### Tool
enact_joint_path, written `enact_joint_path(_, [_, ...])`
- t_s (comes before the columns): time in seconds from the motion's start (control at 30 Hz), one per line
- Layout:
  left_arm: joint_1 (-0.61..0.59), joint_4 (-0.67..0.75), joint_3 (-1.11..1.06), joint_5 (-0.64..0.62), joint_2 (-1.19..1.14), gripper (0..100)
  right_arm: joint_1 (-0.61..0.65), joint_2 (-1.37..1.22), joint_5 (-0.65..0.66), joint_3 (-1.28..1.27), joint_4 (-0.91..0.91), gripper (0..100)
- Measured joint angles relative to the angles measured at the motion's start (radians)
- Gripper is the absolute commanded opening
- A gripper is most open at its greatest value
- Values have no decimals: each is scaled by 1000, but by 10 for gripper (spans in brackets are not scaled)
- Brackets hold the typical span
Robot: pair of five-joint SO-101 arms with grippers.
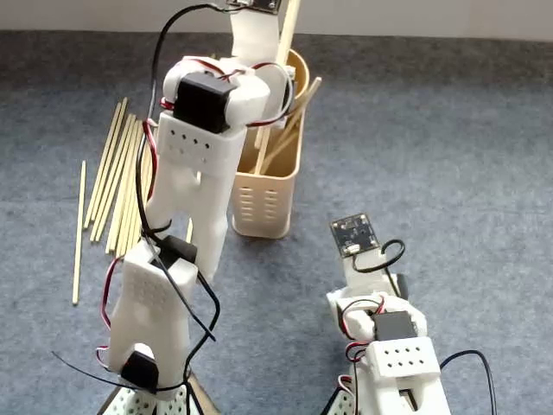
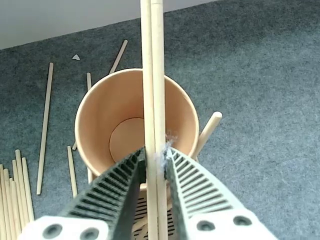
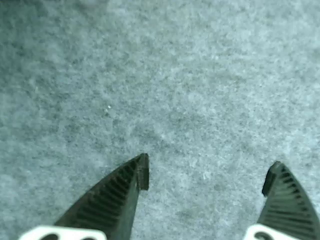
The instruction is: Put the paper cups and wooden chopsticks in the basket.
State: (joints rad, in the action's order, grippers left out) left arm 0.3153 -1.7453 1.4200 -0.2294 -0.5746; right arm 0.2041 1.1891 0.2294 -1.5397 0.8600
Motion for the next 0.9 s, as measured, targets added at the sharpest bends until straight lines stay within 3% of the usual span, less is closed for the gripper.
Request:
enact_joint_path(0.4, [0, -9, 101, 0, -3, 83, 0, 0, 0, 0, 0, 358])
enact_joint_path(0.53, [0, -9, 101, 0, 9, 0, 0, 0, 0, 0, 0, 358])
enact_joint_path(0.9, [2, -9, 101, 109, 302, 3, 0, 0, 0, 0, 0, 358])
